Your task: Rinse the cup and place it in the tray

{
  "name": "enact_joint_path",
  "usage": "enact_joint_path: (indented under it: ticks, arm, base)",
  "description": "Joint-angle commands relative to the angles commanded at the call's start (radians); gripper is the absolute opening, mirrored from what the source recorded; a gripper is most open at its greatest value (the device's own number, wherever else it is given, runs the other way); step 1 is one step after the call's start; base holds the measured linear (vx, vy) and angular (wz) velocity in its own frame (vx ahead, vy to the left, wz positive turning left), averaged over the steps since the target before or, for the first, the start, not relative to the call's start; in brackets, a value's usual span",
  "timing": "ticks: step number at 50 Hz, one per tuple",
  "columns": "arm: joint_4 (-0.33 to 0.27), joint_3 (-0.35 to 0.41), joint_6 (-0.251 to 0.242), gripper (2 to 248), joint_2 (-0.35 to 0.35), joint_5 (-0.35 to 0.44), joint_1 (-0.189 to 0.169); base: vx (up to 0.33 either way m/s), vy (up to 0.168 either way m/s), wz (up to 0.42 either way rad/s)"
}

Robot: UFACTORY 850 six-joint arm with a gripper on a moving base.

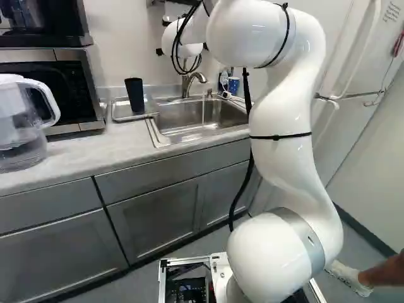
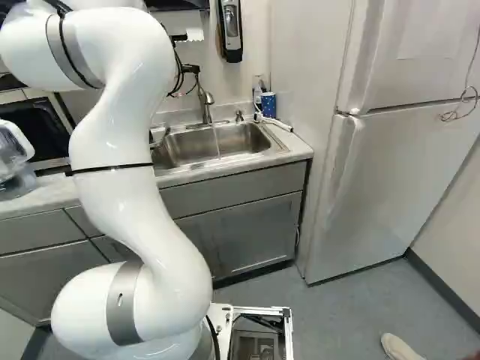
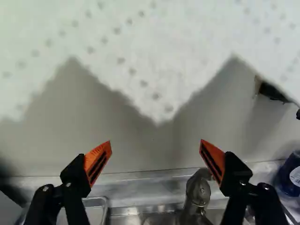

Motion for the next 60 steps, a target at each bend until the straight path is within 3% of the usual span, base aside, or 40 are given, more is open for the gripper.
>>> enact_joint_path:
  ticks: [23, 60]
  arm:
    - [0.0, 0.012, 0.0, 247, 0.009, -0.031, 0.003]
    - [0.0, 0.099, 0.0, 247, 0.081, -0.057, 0.006]
  base:
    - [0.0, 0.0, 0.0]
    - [0.0, 0.0, 0.0]
